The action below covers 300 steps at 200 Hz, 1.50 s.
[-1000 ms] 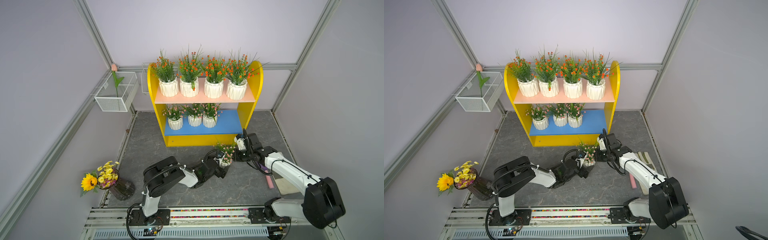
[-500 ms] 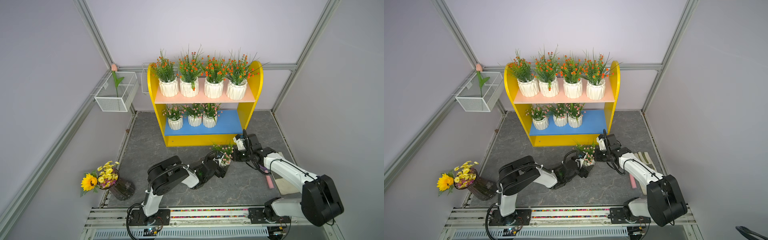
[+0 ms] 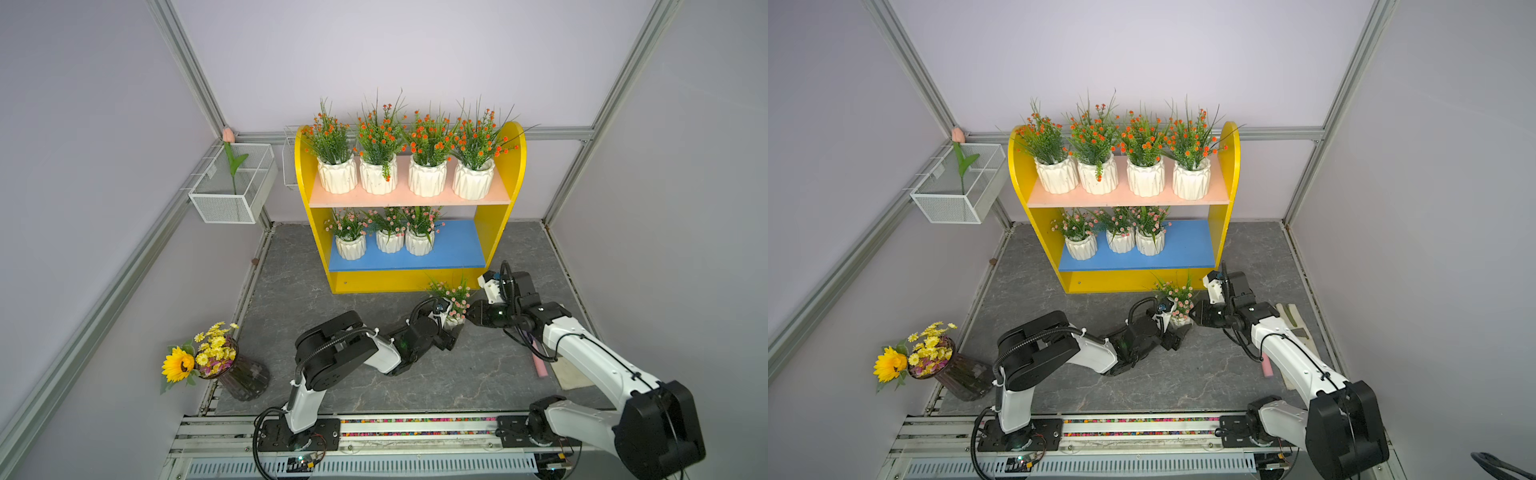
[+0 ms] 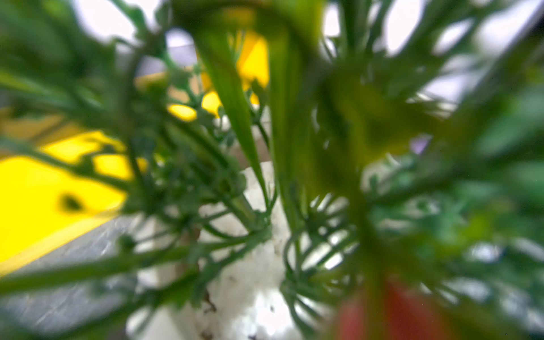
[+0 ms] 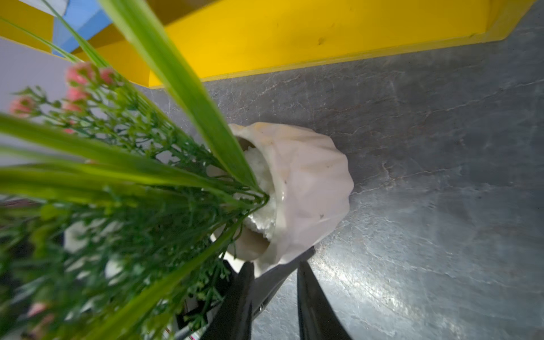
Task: Place the baby's breath potted plants on the rack by color
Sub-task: Pick up the baby's breath potted plant from the center of the board, then place the baby's breath potted plant on the rack.
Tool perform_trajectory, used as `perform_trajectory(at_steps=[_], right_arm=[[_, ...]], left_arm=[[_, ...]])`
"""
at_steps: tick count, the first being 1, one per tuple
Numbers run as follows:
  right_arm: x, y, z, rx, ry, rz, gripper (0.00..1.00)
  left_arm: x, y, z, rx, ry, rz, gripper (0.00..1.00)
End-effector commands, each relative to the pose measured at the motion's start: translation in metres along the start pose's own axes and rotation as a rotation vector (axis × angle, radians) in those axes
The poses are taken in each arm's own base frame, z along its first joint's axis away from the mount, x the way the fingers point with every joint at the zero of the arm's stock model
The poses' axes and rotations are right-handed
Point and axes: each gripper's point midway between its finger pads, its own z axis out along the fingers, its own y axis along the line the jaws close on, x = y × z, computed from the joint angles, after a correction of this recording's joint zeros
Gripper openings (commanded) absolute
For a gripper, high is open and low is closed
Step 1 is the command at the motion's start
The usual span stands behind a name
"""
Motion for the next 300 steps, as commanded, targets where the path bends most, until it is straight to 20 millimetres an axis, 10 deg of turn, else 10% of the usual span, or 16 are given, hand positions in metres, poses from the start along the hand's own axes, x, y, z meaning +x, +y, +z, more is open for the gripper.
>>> perform_trajectory(at_steps=[1,168,300], right_arm=[[0.011,-0.010,-0.009,0.030,0.011,0.026,0.29],[-0.027,-0.063,-0.003,0.164,-0.133,0.109,0.33],[-0.053,-0.049,0.015,0.062,-0.138,0.108,0.32]], left_arm=[[-0.048,-0.007,0.001,0.012,-0.133,-0.031,0.80],[-0.083,-0.008,0.002,-0.016,-0.187,0.017,0.79],[-0.119,-0.007,0.006,-0.039,-0.223,0.067,0.79]])
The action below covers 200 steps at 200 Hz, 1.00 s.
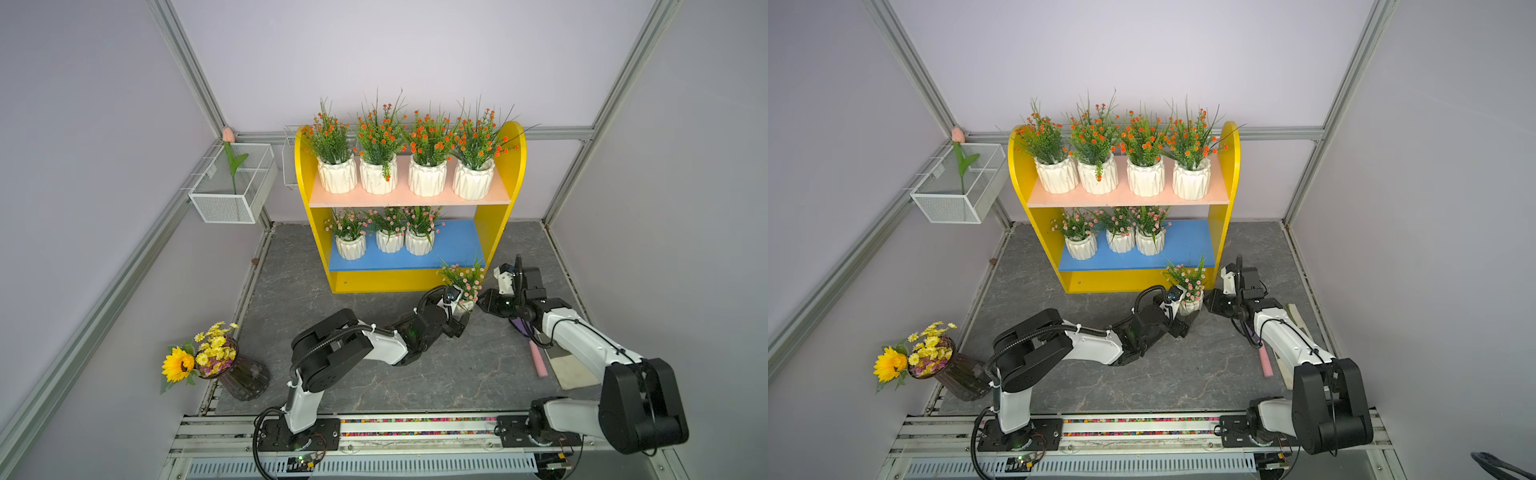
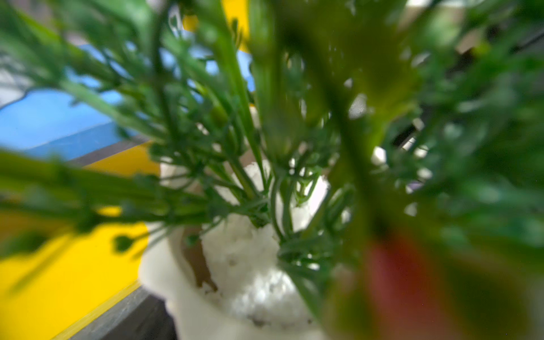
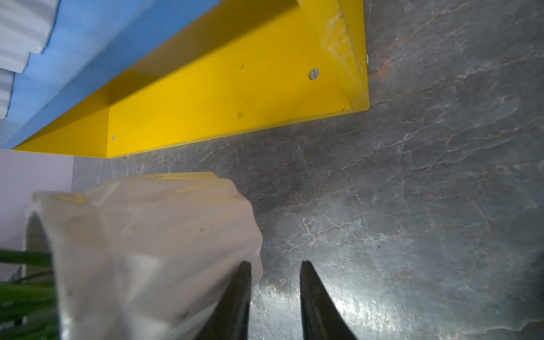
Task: Place the baby's breath potted plants on the rack by color
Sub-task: Place the baby's breath potted plant on the rack.
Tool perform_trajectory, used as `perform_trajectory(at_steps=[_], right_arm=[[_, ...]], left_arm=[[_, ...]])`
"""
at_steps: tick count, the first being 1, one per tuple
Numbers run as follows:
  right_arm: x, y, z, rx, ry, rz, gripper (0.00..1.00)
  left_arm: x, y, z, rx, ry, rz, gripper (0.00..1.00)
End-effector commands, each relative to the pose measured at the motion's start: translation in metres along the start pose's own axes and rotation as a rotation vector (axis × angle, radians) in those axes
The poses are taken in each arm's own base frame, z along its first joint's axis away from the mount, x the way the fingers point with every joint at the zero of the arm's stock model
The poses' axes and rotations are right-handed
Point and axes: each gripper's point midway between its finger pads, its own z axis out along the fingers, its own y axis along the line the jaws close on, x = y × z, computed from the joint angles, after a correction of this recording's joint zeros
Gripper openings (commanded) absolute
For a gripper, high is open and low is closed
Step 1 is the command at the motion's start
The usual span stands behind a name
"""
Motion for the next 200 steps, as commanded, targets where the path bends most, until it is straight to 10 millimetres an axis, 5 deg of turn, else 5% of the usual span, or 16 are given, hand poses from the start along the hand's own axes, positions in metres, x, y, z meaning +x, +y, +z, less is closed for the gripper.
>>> perform_trajectory(at_steps=[1,97,200], right_arm=[[-0.009,0.012,-0.002,-0.045,-0.017,0.002,0.32],[-0.010,0.009,-0.008,-0.020,-0.027,-0.012,0.32],[0.005,0.000,-0.037,0.025,-0.049,-0.018,0.32]], left_arm=[[-0.069,0.002,-0.004,-0.009,-0.163,-0.024,0.79],[-0.116,0.022,0.001,-0.044,-0.228,-0.005,0.78],[-0.149,0.046,0.034,-0.068,-0.227,-0.009,0.78]])
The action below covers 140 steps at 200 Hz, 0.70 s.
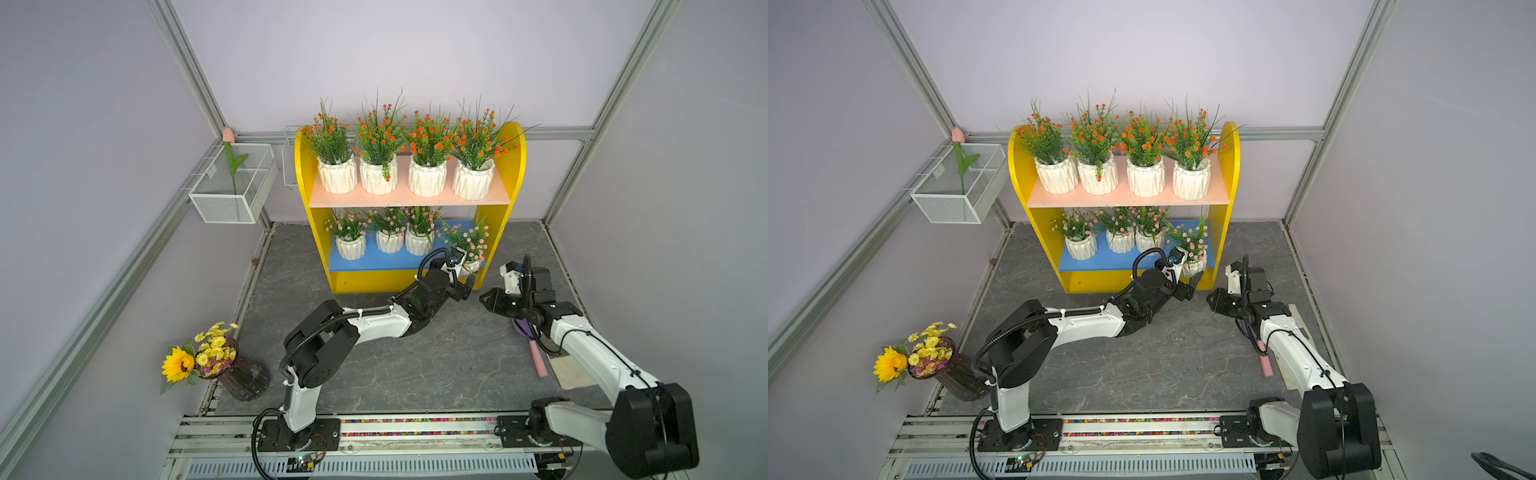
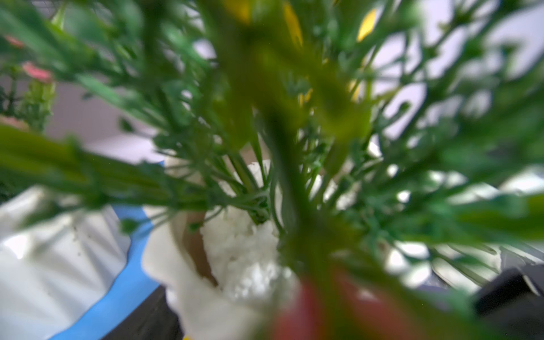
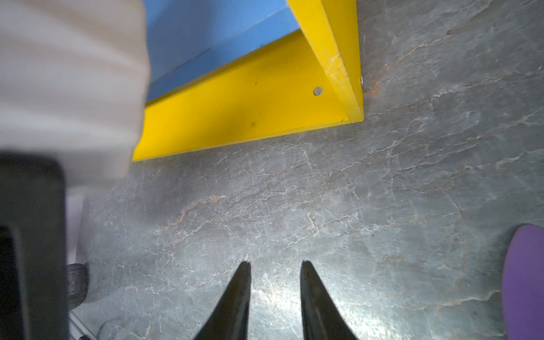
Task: Place the baby's breath potted plants on the rack by color
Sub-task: Place the baby's breath potted plant on the rack.
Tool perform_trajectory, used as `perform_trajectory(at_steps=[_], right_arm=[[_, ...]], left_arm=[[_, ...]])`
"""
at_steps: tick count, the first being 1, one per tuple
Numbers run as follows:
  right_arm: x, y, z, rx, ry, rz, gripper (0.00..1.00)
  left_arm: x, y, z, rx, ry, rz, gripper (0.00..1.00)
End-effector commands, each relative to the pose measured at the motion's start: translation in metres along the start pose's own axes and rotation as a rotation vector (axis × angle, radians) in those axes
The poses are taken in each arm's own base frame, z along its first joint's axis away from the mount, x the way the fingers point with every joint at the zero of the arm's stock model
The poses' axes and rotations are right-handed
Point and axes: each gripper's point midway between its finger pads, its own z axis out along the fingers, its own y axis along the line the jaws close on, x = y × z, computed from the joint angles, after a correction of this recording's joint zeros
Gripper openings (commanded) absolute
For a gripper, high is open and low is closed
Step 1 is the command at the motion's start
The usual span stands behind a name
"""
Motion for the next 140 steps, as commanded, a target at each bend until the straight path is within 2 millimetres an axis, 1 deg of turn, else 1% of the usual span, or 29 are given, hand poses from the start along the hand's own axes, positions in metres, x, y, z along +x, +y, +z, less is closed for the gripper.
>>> perform_trajectory(at_steps=[1,37,63,104,140], right_arm=[[0.011,-0.008,-0.008,0.029,0.012,0.002,0.32],[0.014,-0.008,-0.019,0.041,0.003,-0.003,0.32],[0.018,-0.009,-0.026,0.047,-0.003,-0.005,0.33],[0.020,-0.009,-0.039,0.066,-0.022,-0.017,0.34],[0.023,-0.009,-0.048,0.074,-0.033,-0.020,0.35]], left_arm=[[-0.038,0.002,0.010,0.006,-0.094,-0.012,0.78],[-0.041,0.005,0.028,0.002,-0.077,-0.007,0.78],[-0.034,0.005,0.041,-0.001,-0.053,-0.005,0.78],[-0.027,0.016,0.057,-0.025,-0.036,-0.024,0.78],[-0.023,0.031,0.068,-0.076,-0.013,-0.040,0.79]])
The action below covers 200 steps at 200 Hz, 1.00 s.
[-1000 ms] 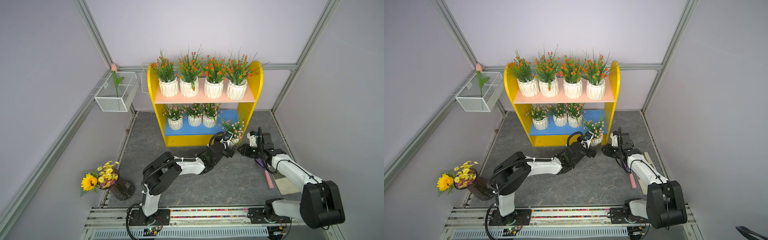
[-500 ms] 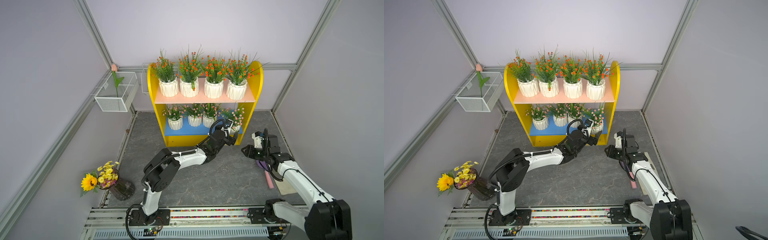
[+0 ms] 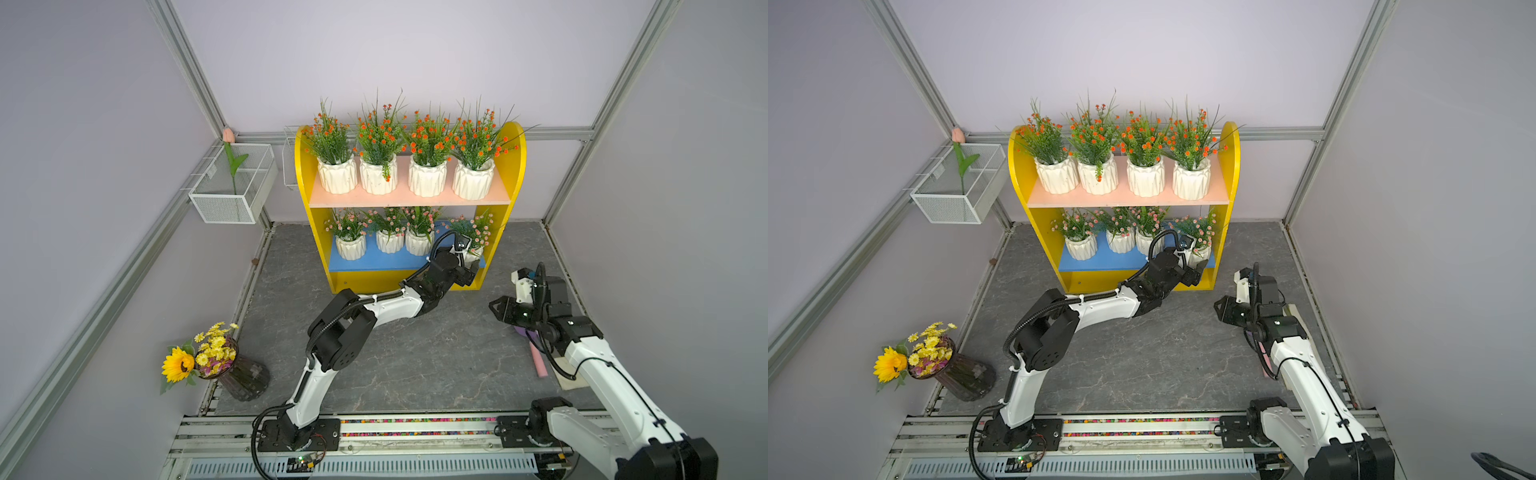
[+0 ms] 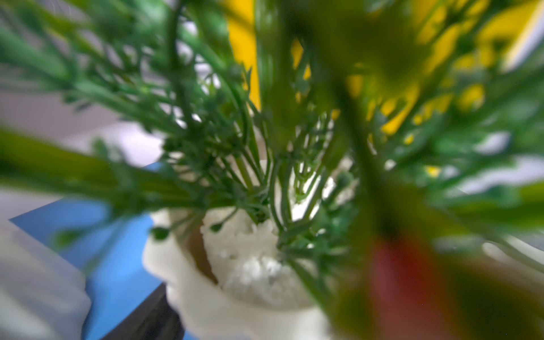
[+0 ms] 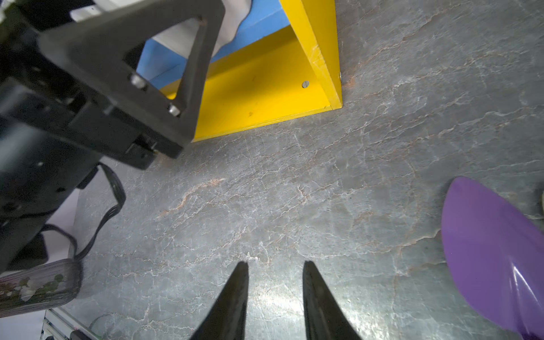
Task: Place the baby's breath potted plants on the rack by color
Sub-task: Place the baby's breath potted plant on the rack.
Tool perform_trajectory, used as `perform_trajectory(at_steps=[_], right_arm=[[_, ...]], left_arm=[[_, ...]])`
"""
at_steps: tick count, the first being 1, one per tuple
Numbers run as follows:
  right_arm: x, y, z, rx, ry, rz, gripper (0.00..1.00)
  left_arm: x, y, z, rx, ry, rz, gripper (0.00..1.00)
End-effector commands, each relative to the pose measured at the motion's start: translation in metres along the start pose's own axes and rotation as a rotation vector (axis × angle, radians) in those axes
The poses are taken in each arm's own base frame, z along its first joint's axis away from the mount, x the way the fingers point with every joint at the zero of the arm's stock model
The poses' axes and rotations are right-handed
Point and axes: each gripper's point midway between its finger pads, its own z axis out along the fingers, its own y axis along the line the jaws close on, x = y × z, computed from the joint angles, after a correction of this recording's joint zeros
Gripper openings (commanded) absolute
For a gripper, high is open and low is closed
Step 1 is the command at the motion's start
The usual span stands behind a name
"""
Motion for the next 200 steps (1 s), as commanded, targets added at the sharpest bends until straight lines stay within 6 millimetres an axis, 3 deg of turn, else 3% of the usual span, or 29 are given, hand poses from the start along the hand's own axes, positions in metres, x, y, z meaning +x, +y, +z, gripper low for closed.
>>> perform_trajectory(at_steps=[1,99,125,154,200], right_arm=[[0.009,-0.008,-0.005,0.033,0.015,-0.001,0.35],[0.015,-0.011,-0.007,0.039,0.018,0.003,0.37],[0.014,-0.011,-0.008,0.045,0.015,0.001,0.37],[0.013,-0.012,-0.011,0.048,0.004,-0.001,0.44],[0.013,-0.014,-0.014,0.064,-0.004,-0.008,0.46]], left_arm=[[-0.042,0.014,0.004,-0.041,-0.094,-0.045,0.78],[-0.031,0.033,0.029,-0.105,-0.011,-0.101,0.83],[-0.030,0.034,0.028,-0.109,-0.006,-0.109,0.87],[-0.027,0.038,0.026,-0.126,-0.003,-0.125,1.00],[-0.032,0.042,0.009,-0.134,-0.018,-0.151,1.00]])
